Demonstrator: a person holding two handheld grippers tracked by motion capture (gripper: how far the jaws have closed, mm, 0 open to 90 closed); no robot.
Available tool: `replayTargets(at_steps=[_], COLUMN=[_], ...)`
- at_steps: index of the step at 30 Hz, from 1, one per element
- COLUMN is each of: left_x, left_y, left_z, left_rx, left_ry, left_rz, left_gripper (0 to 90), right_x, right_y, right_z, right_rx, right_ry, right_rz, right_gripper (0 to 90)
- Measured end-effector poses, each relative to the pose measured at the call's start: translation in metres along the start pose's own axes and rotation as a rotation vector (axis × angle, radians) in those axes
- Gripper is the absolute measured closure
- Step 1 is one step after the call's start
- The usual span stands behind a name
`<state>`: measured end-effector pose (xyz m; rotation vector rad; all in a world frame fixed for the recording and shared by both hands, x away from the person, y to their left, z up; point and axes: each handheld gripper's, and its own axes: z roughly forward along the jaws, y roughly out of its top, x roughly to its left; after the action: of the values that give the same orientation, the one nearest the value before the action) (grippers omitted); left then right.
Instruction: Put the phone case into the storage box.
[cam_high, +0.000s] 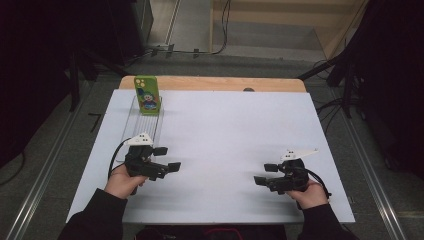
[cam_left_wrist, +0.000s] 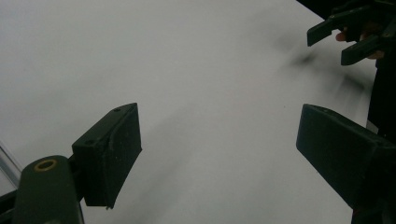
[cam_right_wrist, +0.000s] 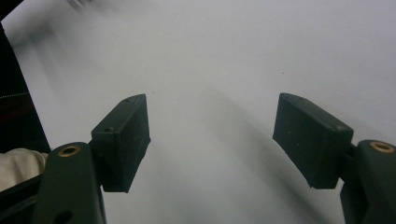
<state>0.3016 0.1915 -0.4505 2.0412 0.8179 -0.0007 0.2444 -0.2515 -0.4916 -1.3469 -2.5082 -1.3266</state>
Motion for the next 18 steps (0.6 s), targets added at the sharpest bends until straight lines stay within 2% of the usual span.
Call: replayTargets(at_steps=[11,18], left_x=[-0.006,-0.01], left_y=[-0.013,-0.021], left_z=[-0.001,-0.005], left_rx=[0.033,0.016], left_ry=[0.015,0.0], left_rz=[0.036,0.055], left_gripper=[15.2,15.2], right_x=[0.0,0.0], right_y=[0.0,0.0], right_z=[-0.001,0.0], right_rx=[0.002,0.002], right_ry=[-0.001,-0.002], right_rz=[0.001,0.0], right_gripper=[25.4,25.4])
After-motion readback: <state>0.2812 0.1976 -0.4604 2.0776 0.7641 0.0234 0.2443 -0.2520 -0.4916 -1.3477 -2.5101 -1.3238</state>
